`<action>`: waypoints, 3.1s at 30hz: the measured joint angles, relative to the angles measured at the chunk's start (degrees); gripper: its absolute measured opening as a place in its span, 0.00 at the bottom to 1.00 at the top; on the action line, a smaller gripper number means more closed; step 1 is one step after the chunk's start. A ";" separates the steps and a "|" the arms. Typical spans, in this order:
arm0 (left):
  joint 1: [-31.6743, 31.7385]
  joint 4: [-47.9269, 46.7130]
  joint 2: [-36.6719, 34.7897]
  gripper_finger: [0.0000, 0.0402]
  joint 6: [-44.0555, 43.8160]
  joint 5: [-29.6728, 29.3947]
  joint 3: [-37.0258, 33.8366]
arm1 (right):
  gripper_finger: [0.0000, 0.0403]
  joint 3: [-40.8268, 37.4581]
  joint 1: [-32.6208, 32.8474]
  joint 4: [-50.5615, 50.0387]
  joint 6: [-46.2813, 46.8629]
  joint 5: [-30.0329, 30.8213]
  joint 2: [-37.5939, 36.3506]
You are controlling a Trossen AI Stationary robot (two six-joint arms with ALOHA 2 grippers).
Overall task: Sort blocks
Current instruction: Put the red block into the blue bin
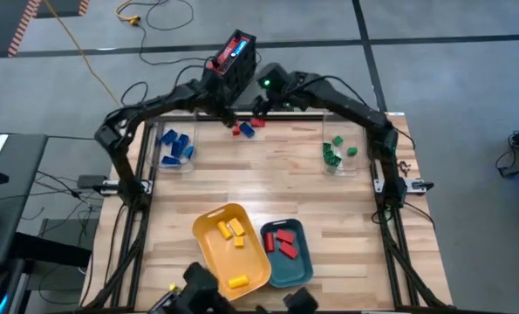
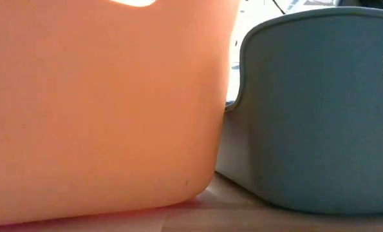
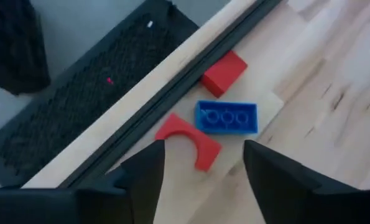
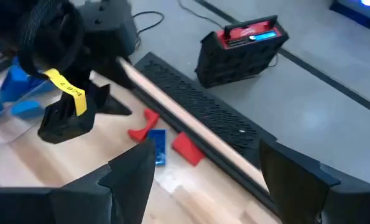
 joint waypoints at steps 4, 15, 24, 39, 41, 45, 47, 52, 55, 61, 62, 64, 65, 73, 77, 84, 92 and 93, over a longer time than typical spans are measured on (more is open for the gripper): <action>-0.11 -6.62 5.95 0.58 -5.65 2.31 7.93 | 0.74 -0.02 -1.63 -0.56 -0.40 -0.17 -2.52; -0.98 -24.06 23.44 0.60 -15.73 4.38 27.47 | 0.74 -0.02 -1.10 0.35 -2.73 -0.70 -5.03; -0.21 -39.28 31.52 0.60 -14.15 9.21 43.27 | 0.74 -0.02 -1.07 0.72 -3.79 -0.71 -4.99; 1.18 -48.91 32.40 0.58 4.84 10.89 51.21 | 0.74 -0.04 -2.67 2.30 -4.48 -0.91 -5.80; 1.25 -50.70 32.37 0.56 11.97 8.85 51.26 | 0.74 -0.04 -2.65 2.68 -4.49 -1.89 -5.80; 2.10 -51.34 32.42 0.52 18.46 7.27 51.26 | 0.74 -0.04 -2.56 3.07 -4.56 -2.28 -5.80; 2.30 -52.34 32.40 0.51 22.12 4.97 51.26 | 0.74 -0.04 -2.56 3.35 -5.10 -2.45 -5.80; 1.89 -49.54 32.40 0.49 24.03 -1.29 51.26 | 0.74 -0.04 -2.62 4.72 -6.02 -4.53 -5.80; 1.75 -48.94 32.40 0.48 28.52 -7.08 51.26 | 0.74 -0.04 -2.60 6.01 -7.13 -6.25 -5.80; 1.04 -46.89 32.40 0.48 38.43 -7.82 51.24 | 0.74 -0.04 -2.81 6.40 -8.57 -6.62 -5.80; 0.73 -45.68 32.40 0.48 40.55 -7.20 51.24 | 0.74 -0.04 -2.95 6.25 -8.57 -6.62 -5.80; 0.22 -43.09 32.40 0.48 42.59 -6.73 51.24 | 0.74 -0.04 -3.09 6.04 -8.55 -6.68 -5.80; 0.12 -42.27 32.40 0.48 42.87 -6.70 51.24 | 0.74 -0.04 -3.11 6.05 -8.55 -6.69 -5.80; 0.68 -43.70 33.55 0.48 51.40 -5.50 50.54 | 0.74 -0.04 -1.63 6.20 -8.13 -7.09 -5.80; 1.15 -45.82 32.94 0.48 61.83 -6.16 50.60 | 0.74 -0.04 -1.31 6.38 -8.13 -7.10 -5.80; 3.23 -45.67 33.26 0.48 65.14 -0.66 50.16 | 0.74 -0.04 -1.13 7.16 -7.01 -8.48 -5.80; 0.47 -43.58 33.36 0.48 70.74 -1.94 44.52 | 0.74 -0.04 -0.25 9.53 -8.63 -8.99 -5.80; 0.24 -42.70 33.36 0.48 71.24 -3.24 43.71 | 0.74 -0.04 -0.29 9.49 -8.77 -9.23 -5.80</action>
